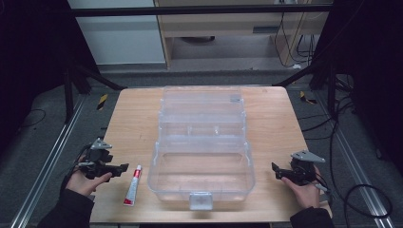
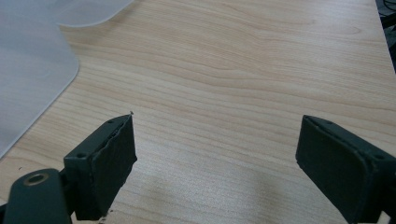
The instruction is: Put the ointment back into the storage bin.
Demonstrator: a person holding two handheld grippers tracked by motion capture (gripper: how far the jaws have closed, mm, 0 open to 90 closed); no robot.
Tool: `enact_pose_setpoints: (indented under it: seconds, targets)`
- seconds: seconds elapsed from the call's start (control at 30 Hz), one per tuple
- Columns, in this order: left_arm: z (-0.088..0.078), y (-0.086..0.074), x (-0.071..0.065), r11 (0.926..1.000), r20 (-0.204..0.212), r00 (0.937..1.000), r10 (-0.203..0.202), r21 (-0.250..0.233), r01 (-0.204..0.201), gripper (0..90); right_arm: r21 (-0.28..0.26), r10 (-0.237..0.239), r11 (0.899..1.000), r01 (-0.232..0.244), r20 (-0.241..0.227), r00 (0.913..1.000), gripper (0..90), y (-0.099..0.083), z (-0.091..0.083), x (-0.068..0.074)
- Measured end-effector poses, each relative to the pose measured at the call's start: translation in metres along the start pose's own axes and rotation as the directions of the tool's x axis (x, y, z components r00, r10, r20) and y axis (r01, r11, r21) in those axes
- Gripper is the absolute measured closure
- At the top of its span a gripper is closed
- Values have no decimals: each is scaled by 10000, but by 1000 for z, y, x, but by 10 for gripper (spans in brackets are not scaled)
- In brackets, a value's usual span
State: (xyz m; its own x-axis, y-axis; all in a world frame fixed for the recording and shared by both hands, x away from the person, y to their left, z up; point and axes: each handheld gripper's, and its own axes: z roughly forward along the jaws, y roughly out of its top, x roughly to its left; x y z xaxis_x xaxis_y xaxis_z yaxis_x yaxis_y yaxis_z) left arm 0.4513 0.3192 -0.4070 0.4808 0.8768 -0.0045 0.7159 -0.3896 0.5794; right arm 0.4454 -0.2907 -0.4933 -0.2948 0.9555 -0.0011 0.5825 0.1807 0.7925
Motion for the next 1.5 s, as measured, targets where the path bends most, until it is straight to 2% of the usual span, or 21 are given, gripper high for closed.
enact_pose_setpoints:
  seconds: [0.3, 0.57, 0.9, 1.27, 1.5]
  targets:
    - [10, 4, -9, 9968, 59, 9999, 153, 781, -158, 297, 112, -19, 9999, 20, -117, 9999, 124, 0, 1, 1]
    - [18, 6, -15, 9892, 191, 9997, 139, 1453, -165, 347, 136, -124, 9998, 125, -133, 9998, 126, 0, 1, 0]
    - [24, 8, -19, 9832, 251, 9995, 169, 1814, -212, 409, 251, -115, 9996, 121, -226, 9997, 128, -1, 2, 2]
    - [36, 9, -25, 9727, 347, 9992, 181, 2308, -256, 427, 376, -174, 9991, 184, -276, 9995, 131, -1, 3, 2]
    - [43, 7, -26, 9694, 432, 9991, 27, 2452, -133, 437, 396, -213, 9990, 226, -325, 9992, 136, -1, 3, 2]
